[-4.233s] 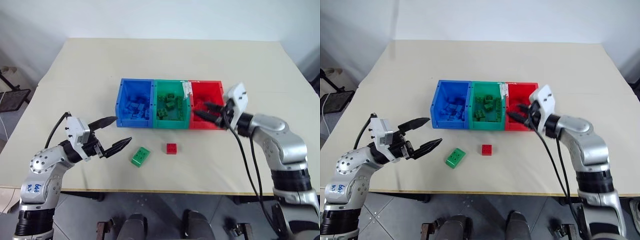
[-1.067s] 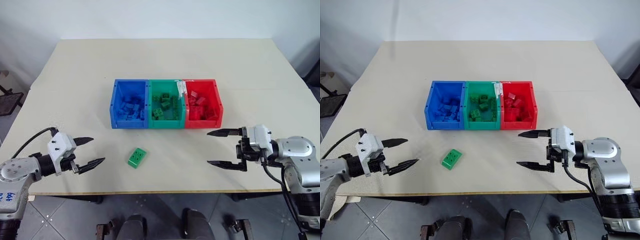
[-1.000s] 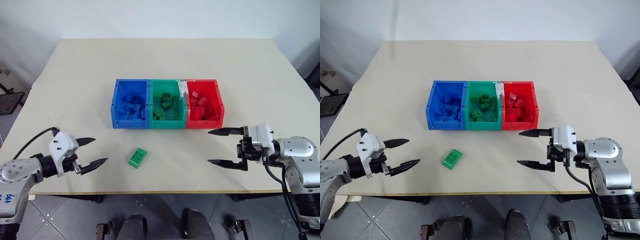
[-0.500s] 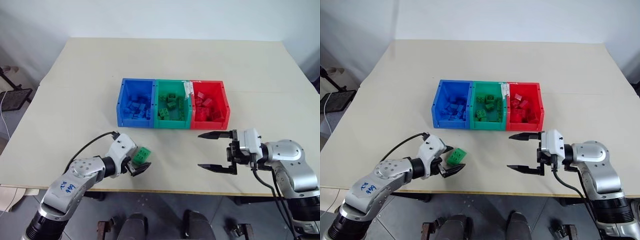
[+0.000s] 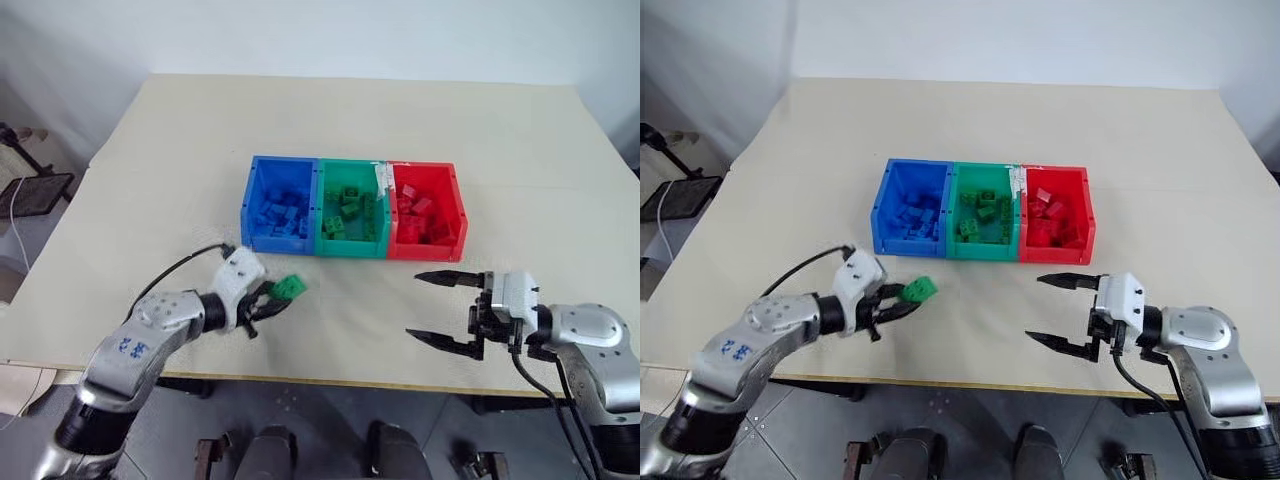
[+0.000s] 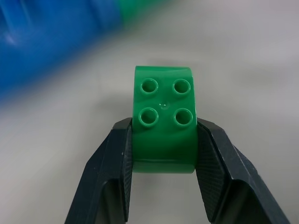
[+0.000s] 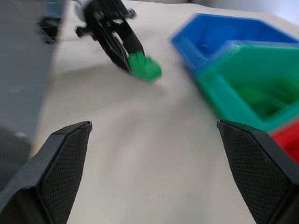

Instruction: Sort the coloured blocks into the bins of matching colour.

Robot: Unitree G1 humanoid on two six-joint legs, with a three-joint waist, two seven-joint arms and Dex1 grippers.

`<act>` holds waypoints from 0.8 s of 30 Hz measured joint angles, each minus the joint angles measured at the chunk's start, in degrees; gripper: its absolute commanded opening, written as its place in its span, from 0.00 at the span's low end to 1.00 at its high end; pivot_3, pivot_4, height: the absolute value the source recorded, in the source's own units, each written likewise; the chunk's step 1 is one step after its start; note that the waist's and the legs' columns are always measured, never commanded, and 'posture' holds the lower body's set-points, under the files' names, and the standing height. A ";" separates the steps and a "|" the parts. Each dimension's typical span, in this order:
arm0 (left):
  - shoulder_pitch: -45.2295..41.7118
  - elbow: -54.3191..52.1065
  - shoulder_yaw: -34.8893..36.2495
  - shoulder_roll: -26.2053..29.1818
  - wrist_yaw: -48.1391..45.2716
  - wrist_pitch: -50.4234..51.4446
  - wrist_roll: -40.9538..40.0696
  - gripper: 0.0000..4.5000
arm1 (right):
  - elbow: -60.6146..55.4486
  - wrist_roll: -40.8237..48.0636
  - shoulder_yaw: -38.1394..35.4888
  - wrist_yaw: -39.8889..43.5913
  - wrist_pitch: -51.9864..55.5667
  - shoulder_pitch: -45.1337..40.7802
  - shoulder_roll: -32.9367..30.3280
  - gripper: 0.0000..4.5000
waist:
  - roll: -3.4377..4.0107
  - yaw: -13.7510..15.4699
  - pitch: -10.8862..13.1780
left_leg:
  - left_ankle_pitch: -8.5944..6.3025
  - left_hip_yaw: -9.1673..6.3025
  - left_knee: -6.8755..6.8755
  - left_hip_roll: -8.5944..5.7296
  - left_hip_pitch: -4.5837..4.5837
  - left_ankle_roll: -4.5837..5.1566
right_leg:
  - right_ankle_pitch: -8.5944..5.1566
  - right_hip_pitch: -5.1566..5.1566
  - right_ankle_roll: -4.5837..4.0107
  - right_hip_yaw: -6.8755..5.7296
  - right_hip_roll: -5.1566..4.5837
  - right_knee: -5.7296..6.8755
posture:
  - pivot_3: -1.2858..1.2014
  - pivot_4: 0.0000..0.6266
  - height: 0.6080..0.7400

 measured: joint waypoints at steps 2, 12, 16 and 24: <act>-7.47 5.43 -0.17 -4.70 0.13 -3.16 0.31 0.33 | -1.93 1.56 -2.78 -4.15 1.41 2.19 1.56 1.00 | -0.02 0.28 0.01 | 0.01 -0.01 0.01 0.00 -0.01 0.00 | 0.00 0.00 0.00 -0.03 0.02 0.01 | 0.52 0.24 1.00; -28.48 40.08 -6.07 -17.66 1.11 -26.40 12.73 0.49 | -6.82 4.89 -8.85 -21.39 9.12 3.79 6.49 1.00 | -0.04 -0.59 -0.03 | 0.00 0.18 -0.14 -0.02 -0.05 0.05 | 0.01 -0.15 0.01 -0.06 0.00 -0.03 | 0.52 0.24 1.00; -29.96 43.52 -6.53 -18.65 -0.05 -29.56 14.25 0.74 | -7.55 4.87 -8.39 -22.67 9.85 3.55 6.50 1.00 | -0.05 -0.66 -0.02 | 0.00 0.17 -0.14 -0.01 -0.10 0.05 | 0.01 -0.21 0.01 -0.06 0.00 0.03 | 0.52 0.24 1.00; -18.97 27.97 0.21 -9.11 -7.06 -30.32 9.58 1.00 | -6.54 4.41 -5.68 -18.29 8.35 0.09 5.77 1.00 | -0.03 -1.87 -0.03 | 0.00 0.17 -0.16 0.02 -0.09 0.04 | 0.01 -0.35 0.01 -0.01 -0.01 0.20 | 0.52 0.24 1.00</act>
